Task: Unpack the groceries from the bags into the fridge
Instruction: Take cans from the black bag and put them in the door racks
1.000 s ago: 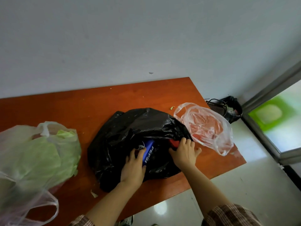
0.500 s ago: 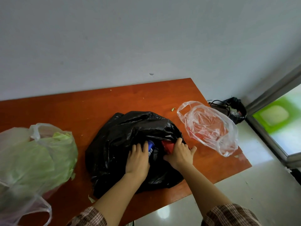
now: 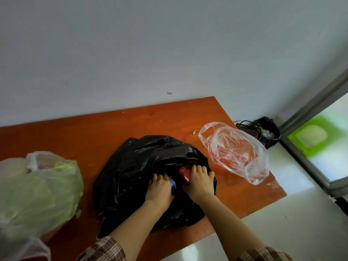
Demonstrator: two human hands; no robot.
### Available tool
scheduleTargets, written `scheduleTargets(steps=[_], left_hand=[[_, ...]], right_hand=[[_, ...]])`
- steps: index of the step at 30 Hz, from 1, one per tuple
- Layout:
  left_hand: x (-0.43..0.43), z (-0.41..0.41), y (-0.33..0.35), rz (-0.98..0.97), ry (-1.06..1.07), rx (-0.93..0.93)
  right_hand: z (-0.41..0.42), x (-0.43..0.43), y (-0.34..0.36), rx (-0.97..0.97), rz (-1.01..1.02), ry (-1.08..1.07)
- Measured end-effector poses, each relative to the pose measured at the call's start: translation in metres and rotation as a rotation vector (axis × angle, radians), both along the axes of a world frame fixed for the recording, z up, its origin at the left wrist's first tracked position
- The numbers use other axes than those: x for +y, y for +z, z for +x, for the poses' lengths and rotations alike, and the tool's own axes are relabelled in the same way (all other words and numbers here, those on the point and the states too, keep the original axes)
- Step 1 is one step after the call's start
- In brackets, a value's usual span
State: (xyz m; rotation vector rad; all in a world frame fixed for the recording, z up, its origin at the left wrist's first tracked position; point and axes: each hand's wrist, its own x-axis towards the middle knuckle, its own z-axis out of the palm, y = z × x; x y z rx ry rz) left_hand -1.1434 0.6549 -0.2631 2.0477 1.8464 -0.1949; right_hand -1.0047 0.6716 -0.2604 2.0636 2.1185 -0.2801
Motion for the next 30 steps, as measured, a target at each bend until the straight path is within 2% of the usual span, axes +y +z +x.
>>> scheduleTargets(steps=[3, 10, 17, 22, 25, 30], left_hand=[[0.001, -0.003, 0.001, -0.007, 0.015, -0.03], [-0.037, -0.027, 0.017, 0.135, 0.053, -0.275], [-0.066, -0.051, 0.027, 0.232, 0.119, -0.446], [-0.076, -0.064, 0.034, 0.213, 0.224, -0.558], [-0.079, -0.059, 0.043, 0.228, 0.284, -0.63], [-0.075, -0.039, 0.077, 0.385, 0.245, -0.783]], right_hand=[[0.003, 0.01, 0.004, -0.033, -0.039, -0.021], [-0.011, -0.006, 0.011, -0.056, -0.207, 0.021], [-0.018, -0.017, 0.012, -0.018, -0.139, 0.052], [-0.003, -0.037, 0.034, 0.454, -0.116, -0.117], [0.01, -0.054, 0.051, 0.615, -0.096, -0.135], [0.039, -0.089, 0.089, 1.073, 0.075, -0.286]])
